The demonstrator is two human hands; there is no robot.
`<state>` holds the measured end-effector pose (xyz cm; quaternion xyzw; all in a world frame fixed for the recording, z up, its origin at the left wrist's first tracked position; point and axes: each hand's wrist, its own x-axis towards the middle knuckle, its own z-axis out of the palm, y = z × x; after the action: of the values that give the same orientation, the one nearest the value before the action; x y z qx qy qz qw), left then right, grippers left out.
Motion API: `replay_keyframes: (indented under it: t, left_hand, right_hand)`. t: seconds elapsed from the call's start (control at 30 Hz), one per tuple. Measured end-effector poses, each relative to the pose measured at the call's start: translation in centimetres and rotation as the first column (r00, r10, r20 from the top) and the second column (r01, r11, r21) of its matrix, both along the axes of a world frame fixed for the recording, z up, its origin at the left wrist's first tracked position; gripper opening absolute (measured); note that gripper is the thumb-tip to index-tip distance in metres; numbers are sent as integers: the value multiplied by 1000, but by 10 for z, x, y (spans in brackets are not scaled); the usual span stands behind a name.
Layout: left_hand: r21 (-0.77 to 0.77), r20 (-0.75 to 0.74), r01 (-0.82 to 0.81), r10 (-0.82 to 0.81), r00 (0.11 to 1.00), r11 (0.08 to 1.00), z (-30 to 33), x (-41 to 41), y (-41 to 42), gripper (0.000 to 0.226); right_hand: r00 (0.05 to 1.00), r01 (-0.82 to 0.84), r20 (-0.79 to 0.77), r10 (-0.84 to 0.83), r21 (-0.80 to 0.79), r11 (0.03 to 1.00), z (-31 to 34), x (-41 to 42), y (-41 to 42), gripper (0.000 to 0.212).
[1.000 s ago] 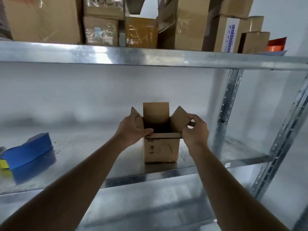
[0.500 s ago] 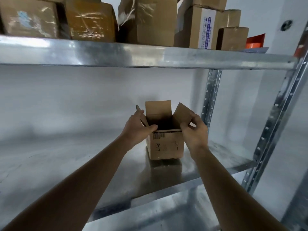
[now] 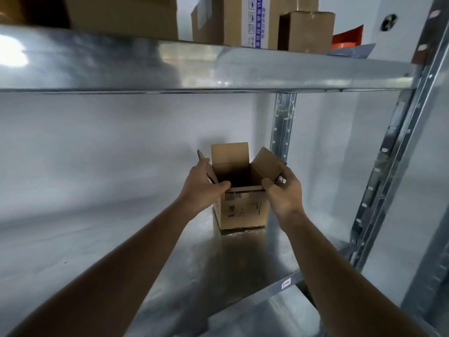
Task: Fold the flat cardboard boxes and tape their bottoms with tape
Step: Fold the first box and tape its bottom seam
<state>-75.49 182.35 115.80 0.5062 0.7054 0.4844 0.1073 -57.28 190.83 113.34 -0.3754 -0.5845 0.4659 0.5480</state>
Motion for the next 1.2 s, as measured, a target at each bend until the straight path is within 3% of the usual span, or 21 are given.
replay_keyframes:
  t: [0.67, 0.77, 1.2]
  left_hand:
    - [16, 81, -221, 219, 972, 975, -4, 76, 122, 90]
    - [9, 84, -219, 218, 972, 976, -5, 77, 130, 82]
    - [-6, 202, -250, 246, 948, 968, -19, 78, 122, 92]
  right_hand:
    - [990, -130, 60, 128, 23, 991, -4, 56, 152, 65]
    - [988, -104, 122, 99, 27, 994, -7, 53, 163, 64]
    - [969, -175, 183, 168, 21, 984, -10, 50, 156, 72]
